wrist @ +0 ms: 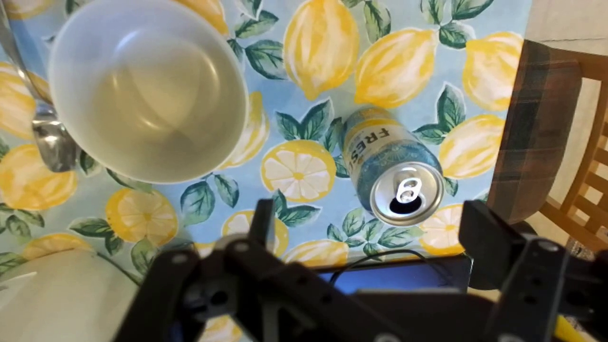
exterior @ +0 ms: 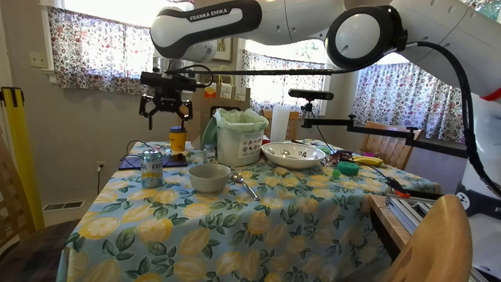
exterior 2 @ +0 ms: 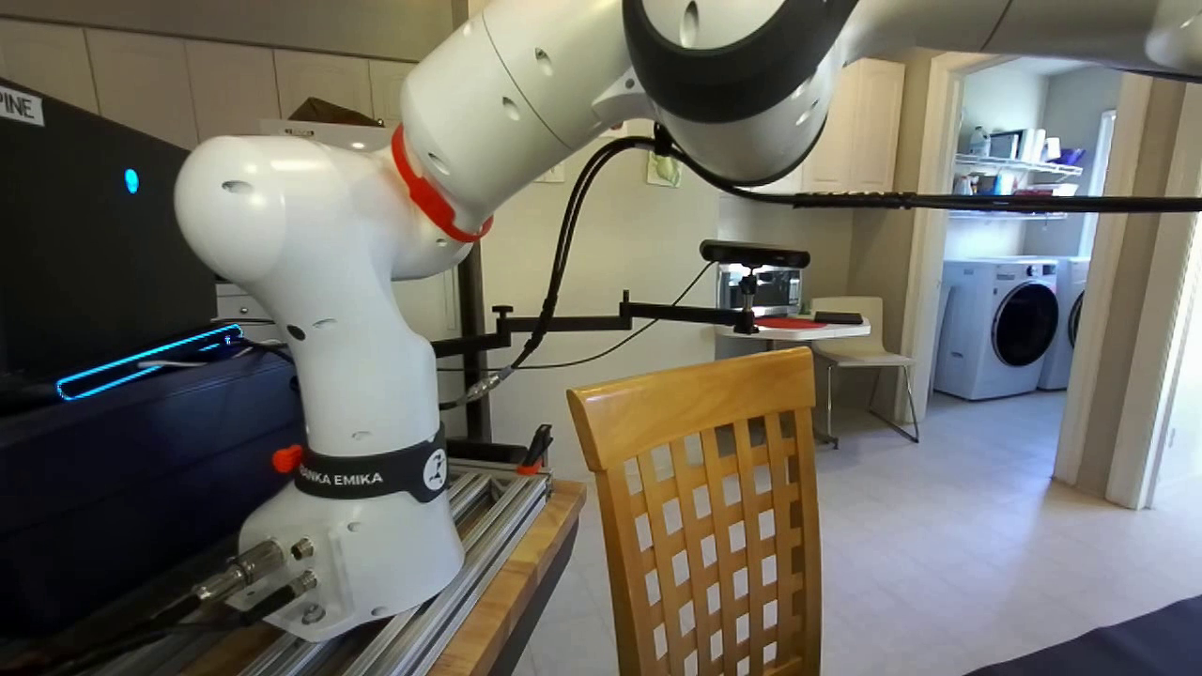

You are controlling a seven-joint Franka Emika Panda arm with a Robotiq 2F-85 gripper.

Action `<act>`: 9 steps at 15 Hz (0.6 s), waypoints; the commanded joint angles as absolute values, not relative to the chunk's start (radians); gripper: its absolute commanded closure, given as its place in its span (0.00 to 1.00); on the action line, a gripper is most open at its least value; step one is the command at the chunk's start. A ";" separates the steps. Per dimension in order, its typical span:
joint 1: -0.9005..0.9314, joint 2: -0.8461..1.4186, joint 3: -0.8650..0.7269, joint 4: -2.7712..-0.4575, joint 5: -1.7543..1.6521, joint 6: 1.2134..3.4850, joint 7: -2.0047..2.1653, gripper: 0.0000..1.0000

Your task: Move the can forward

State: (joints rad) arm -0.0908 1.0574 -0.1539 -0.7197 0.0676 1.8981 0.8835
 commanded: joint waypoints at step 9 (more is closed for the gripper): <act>-0.104 1.158 -0.160 -0.651 0.071 1.947 0.909 0.00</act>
State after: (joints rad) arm -0.0918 1.0951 -0.1553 -0.7201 0.0675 1.9240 0.8831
